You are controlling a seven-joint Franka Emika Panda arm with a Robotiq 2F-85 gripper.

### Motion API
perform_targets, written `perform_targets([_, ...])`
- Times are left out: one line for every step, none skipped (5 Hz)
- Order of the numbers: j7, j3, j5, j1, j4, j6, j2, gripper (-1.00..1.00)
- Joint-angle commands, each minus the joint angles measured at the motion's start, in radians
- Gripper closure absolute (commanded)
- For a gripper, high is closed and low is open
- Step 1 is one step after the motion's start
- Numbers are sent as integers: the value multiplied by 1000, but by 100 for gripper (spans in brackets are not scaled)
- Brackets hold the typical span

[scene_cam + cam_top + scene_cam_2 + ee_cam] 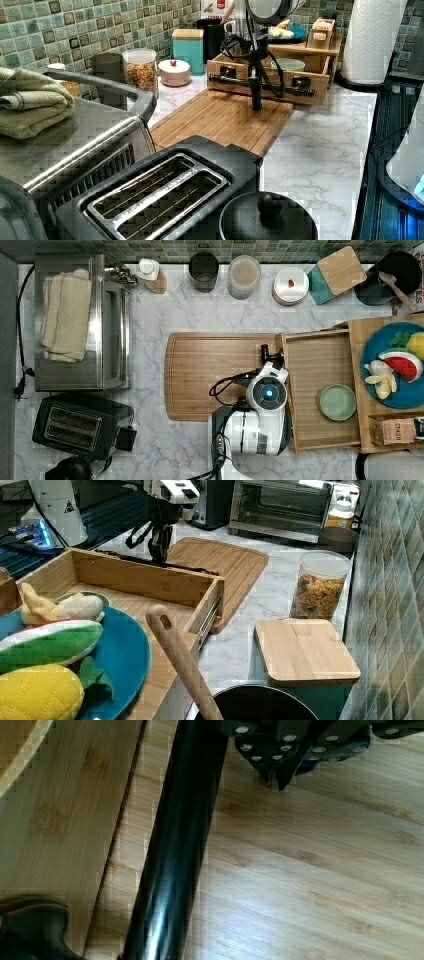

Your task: Close the drawer.

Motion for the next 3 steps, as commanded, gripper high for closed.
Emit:
perform_targets([-151,-90,108,-127,190,-61,-2,100])
perform_targets([-182,-118,136,-129,207,-36,3,100])
perform_targets([-173,-163,119,-130,250,-60,-7,100])
